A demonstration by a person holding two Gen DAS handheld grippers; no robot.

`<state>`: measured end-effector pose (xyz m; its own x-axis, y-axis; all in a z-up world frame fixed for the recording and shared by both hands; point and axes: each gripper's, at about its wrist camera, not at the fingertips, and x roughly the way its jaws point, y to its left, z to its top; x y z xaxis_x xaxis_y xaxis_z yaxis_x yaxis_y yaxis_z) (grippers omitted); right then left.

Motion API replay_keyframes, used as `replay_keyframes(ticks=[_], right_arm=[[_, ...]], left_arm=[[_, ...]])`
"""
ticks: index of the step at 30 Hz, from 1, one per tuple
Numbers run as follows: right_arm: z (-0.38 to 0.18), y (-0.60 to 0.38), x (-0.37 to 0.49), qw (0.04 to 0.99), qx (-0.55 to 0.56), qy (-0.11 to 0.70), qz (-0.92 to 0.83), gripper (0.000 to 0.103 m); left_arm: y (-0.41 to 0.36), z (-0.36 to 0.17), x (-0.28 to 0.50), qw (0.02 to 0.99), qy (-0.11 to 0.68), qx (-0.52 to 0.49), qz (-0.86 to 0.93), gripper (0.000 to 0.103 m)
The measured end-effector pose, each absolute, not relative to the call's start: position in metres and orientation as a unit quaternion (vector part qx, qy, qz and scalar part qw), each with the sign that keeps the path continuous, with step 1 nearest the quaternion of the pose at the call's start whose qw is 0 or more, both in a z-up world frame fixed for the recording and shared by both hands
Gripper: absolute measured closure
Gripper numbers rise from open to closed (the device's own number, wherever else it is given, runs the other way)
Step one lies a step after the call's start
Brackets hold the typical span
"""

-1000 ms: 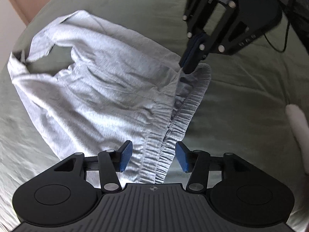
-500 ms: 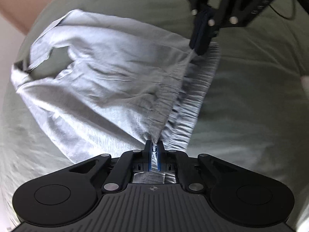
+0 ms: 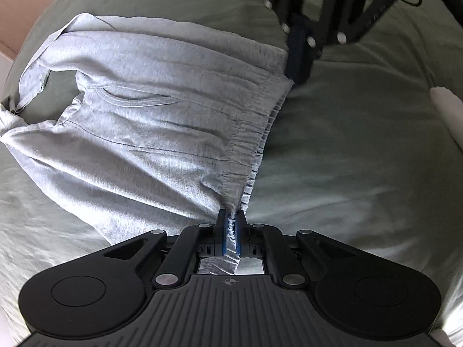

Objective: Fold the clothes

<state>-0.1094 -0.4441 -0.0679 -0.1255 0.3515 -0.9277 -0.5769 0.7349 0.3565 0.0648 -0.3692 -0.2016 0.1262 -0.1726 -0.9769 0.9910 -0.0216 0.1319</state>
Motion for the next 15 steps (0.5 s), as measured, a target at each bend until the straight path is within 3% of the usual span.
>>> replay_keyframes(ticks=[3,4,7,10,12,15], right_arm=[[-0.073,-0.445,-0.116,0.65,-0.095,0.665,0.355,0.103],[-0.072,-0.447,-0.115,0.652,-0.091,0.663,0.357,0.103],[-0.058,-0.459,-0.102,0.669,-0.052,0.655,0.348,0.101],[-0.038,-0.477,-0.086,0.692,-0.024,0.64,0.332,0.088],[-0.029,-0.491,-0.074,0.714,-0.014,0.628,0.308,0.068],[-0.025,-0.513,-0.054,0.741,0.004,0.618,0.264,0.068]], left_arm=[[-0.369,-0.203,0.071,0.572,0.423,0.482,-0.512,0.09],[-0.368,-0.202,0.074,0.577,0.431,0.468,-0.512,0.078],[-0.366,-0.196,0.083,0.588,0.443,0.441,-0.513,0.062],[-0.361,-0.182,0.097,0.613,0.438,0.419,-0.507,0.06],[-0.359,-0.172,0.109,0.63,0.438,0.403,-0.5,0.055],[-0.357,-0.161,0.125,0.652,0.442,0.381,-0.484,0.047]])
